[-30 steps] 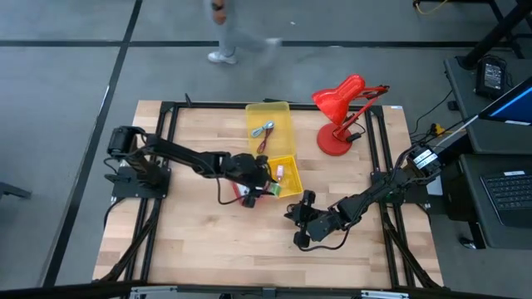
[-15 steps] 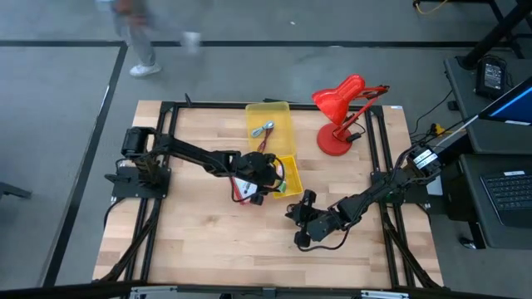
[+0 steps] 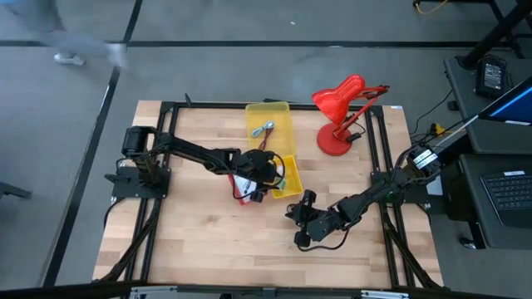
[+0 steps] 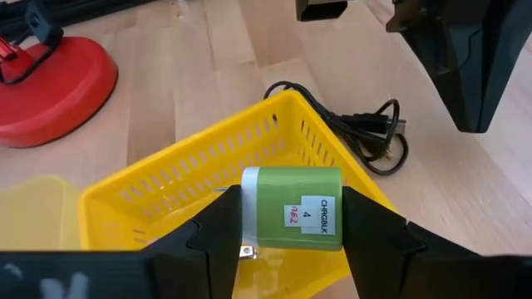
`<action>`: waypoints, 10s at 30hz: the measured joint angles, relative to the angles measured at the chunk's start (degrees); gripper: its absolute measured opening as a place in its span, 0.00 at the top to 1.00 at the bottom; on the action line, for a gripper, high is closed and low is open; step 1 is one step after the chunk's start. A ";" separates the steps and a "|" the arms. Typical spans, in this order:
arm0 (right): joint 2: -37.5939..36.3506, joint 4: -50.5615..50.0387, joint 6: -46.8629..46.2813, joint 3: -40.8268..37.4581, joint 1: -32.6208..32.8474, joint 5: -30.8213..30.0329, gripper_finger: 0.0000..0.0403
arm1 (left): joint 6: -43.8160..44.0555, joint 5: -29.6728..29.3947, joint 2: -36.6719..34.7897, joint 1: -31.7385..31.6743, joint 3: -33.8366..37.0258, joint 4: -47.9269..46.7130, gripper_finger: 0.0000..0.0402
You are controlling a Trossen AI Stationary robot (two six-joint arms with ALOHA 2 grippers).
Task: Pick and place items into bin
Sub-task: Put the green charger adapter into the bottom yellow bin, then put the black cable wire into the top yellow bin
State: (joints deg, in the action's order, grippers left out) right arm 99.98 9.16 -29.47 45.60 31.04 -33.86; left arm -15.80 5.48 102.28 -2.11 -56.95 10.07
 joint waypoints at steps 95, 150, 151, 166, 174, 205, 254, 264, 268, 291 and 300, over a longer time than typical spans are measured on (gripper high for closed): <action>-0.32 -48.98 0.09 18.99 -1.79 8.15 0.88 | 12.27 -12.00 -55.56 19.66 32.02 -10.56 0.99; -0.17 -40.82 6.10 10.94 -10.09 15.58 0.68 | 14.61 -12.04 -55.54 20.09 31.98 -10.69 0.99; -0.17 -40.86 6.12 11.25 -10.09 15.58 0.68 | 14.61 -12.04 -55.54 20.09 31.98 -10.69 0.99; -0.17 -37.90 8.90 11.67 -9.10 15.68 0.68 | 14.61 -12.04 -55.54 20.09 31.98 -10.69 0.99; -0.17 -39.73 14.93 11.67 -9.38 15.57 0.68 | 14.61 -12.04 -55.54 20.09 31.97 -10.69 0.99; 2.51 -41.96 19.56 11.24 -14.33 17.97 0.68 | 14.61 -12.02 -55.54 20.08 31.95 -10.72 0.99; -6.56 -35.37 8.81 11.08 -3.93 18.91 1.00 | 13.57 -11.98 -55.52 20.07 31.95 -11.11 0.99; -9.67 -9.80 11.72 0.55 -3.95 18.61 1.00 | 13.69 -11.85 -55.54 20.06 31.95 -11.09 0.99; -13.96 6.93 13.81 -6.91 -4.21 18.48 1.00 | 13.74 -11.85 -55.54 20.08 31.95 -11.01 0.99; -20.85 30.79 25.25 -15.17 -9.44 15.13 1.00 | 11.57 -12.02 -55.54 20.06 31.95 -8.50 0.99; -19.17 30.52 23.76 -15.13 -12.32 -1.10 1.00 | 11.57 -12.02 -55.54 20.06 31.95 -8.53 0.99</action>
State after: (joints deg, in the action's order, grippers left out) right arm 80.81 39.68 -5.72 30.48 18.73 -34.96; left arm -4.23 -6.55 46.74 17.96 -24.99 1.54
